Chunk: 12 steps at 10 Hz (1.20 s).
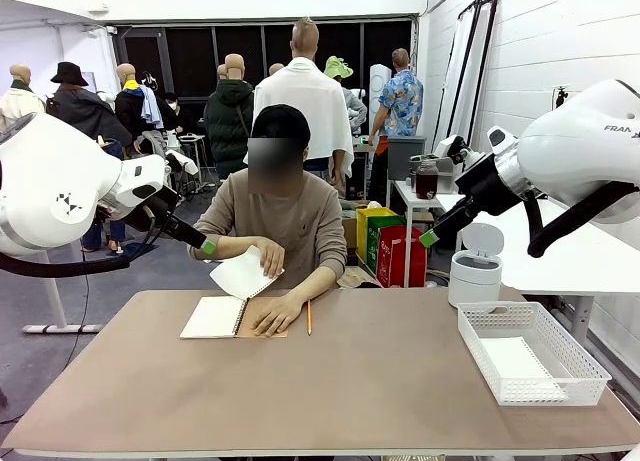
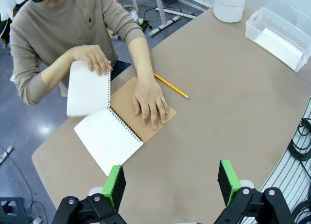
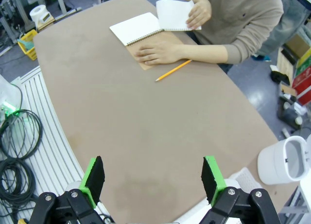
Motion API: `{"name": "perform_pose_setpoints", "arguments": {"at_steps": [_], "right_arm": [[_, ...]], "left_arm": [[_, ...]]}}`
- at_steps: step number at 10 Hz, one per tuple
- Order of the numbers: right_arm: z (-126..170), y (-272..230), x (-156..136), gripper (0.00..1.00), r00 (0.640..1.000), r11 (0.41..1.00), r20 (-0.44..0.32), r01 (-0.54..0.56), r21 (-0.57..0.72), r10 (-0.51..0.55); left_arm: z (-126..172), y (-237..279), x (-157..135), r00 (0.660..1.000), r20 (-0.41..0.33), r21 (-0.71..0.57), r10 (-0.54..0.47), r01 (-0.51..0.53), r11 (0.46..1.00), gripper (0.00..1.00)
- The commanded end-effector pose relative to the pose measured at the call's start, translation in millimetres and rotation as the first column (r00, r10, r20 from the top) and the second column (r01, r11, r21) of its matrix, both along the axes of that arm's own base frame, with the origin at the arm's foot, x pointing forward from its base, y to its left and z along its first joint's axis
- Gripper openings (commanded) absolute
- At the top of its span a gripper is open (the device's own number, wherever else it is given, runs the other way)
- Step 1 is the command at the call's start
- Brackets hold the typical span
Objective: Sort the paper based on its condition.
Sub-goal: If a person hands you a paper, place it in the Organizing basket , and if it's crumpled, put it in the Trash can.
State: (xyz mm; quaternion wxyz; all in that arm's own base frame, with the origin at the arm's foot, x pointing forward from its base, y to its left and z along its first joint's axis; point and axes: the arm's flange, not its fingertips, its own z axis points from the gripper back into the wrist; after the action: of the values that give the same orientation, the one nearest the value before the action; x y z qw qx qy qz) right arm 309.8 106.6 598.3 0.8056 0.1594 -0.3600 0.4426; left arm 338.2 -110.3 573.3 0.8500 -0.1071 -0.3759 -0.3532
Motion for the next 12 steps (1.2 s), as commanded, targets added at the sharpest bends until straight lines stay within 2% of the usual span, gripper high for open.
{"name": "perform_pose_setpoints", "arguments": {"at_steps": [1, 12], "right_arm": [[-0.4, 0.2, 0.0, 1.00, 1.000, 1.000, 0.000, 0.001, -0.001, -0.001], [-0.4, 0.2, 0.0, 1.00, 1.000, 1.000, 0.000, 0.001, -0.001, -0.001]], "left_arm": [[-0.4, 1.0, 0.1, 1.000, -0.005, -0.005, -0.003, 0.003, 1.000, 1.00], [-0.4, 1.0, 0.1, 1.000, -0.005, -0.005, -0.003, 0.003, 1.000, 1.00]]}}
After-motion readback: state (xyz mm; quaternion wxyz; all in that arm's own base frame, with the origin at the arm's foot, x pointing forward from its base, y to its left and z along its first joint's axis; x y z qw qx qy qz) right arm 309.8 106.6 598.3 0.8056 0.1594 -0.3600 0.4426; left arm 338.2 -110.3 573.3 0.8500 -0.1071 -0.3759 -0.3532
